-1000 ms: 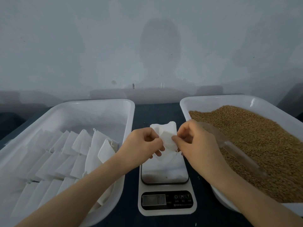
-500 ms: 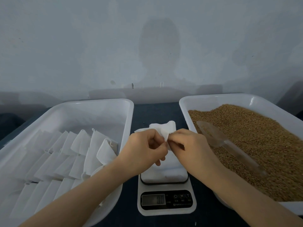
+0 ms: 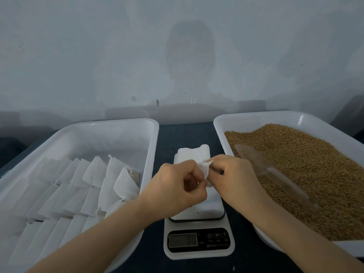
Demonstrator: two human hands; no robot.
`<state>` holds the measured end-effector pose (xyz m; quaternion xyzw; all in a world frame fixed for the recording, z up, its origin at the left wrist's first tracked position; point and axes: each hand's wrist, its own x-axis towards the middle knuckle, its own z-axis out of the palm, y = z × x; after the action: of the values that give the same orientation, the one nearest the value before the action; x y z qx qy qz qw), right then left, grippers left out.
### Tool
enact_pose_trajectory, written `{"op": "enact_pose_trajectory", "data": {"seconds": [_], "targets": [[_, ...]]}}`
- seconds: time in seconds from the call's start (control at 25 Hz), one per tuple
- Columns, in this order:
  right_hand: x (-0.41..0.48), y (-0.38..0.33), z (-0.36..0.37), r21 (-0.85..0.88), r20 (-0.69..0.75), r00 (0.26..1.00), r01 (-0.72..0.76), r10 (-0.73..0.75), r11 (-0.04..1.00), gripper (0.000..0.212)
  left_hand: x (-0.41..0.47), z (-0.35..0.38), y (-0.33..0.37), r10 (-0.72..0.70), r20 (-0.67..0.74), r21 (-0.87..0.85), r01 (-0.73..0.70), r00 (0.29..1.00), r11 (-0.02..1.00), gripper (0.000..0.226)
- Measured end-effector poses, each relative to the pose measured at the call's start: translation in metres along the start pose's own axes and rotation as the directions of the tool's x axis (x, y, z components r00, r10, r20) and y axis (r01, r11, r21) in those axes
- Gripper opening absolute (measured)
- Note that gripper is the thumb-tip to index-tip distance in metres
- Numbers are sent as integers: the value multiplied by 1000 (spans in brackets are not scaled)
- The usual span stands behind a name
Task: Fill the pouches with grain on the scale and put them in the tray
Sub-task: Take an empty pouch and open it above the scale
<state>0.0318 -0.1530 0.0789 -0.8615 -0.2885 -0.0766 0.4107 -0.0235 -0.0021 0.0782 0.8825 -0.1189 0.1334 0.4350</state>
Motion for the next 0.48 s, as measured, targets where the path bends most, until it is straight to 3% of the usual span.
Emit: {"op": "enact_pose_trajectory", "data": {"seconds": [0.16,0.32,0.36,0.48], "targets": [[0,-4,-2,37,74,997,1,-4,999,16,2,2,0,61,-105,60,-55,993,997,20],[1,-4,-4,40,41,997,-60,58,997,19,3,-2,0,97,-148,114,-80,984,990,19],[1,-2,-4,60,32,995,-101,99,993,21,3,-2,0,146,-150,192,-116,978,974,25],[1,-2,-5,118,59,983,-181,176,976,25,7,0,-6,282,-51,471,-225,958,853,84]]}}
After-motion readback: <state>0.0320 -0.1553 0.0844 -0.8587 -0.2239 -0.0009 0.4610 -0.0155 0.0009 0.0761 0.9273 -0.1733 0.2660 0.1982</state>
